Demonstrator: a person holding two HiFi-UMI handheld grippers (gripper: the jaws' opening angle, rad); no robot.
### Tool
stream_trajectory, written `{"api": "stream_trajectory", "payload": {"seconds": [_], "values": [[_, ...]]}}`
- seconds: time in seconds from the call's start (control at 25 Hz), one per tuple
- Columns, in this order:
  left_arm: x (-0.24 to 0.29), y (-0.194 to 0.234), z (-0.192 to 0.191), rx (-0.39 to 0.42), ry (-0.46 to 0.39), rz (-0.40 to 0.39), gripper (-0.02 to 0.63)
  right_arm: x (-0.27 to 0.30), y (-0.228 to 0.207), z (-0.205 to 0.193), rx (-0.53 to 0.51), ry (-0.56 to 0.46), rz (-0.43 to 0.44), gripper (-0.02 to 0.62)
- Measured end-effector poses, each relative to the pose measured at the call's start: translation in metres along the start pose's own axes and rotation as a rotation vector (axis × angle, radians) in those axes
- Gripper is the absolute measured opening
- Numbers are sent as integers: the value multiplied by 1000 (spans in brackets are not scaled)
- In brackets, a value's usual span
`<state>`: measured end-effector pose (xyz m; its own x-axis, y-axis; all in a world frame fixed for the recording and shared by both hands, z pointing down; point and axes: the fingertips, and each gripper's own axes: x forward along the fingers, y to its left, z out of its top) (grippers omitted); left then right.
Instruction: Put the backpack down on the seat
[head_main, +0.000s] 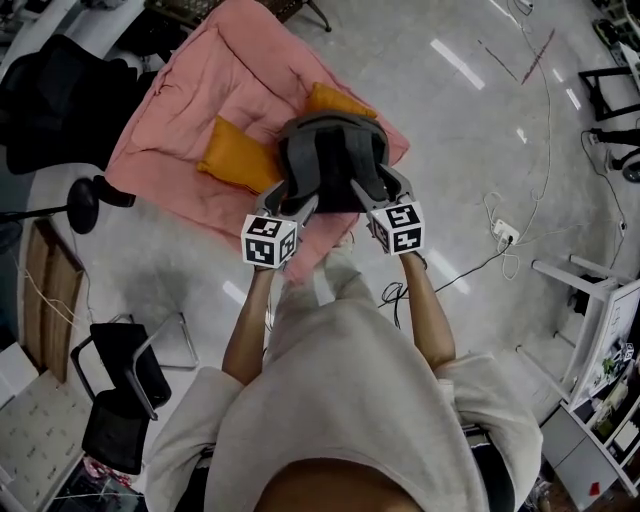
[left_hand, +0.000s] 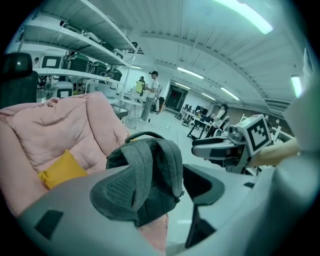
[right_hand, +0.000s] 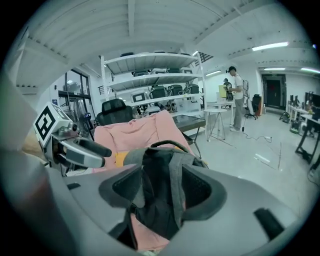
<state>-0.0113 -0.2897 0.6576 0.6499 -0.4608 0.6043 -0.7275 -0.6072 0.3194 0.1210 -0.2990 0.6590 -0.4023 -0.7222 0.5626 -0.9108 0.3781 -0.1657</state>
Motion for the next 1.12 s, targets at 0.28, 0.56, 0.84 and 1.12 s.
{"api": "stream_trajectory", "payload": {"seconds": [0.28,0.56,0.84,1.12], "values": [[-15,-10,30,49,-62,-13,216,-26,0,25,9,-71,-82,69],[-34,-19,59,98,-128,-16,73,-45,8,51,-1,-130,-90,0],[-51,-24,91,128,-175,-32,18,-58,11,80,-19,-178,-92,-2],[-63,-24,124,158,-226,-26,17,-68,10,110,-50,-227,-116,-2]]}}
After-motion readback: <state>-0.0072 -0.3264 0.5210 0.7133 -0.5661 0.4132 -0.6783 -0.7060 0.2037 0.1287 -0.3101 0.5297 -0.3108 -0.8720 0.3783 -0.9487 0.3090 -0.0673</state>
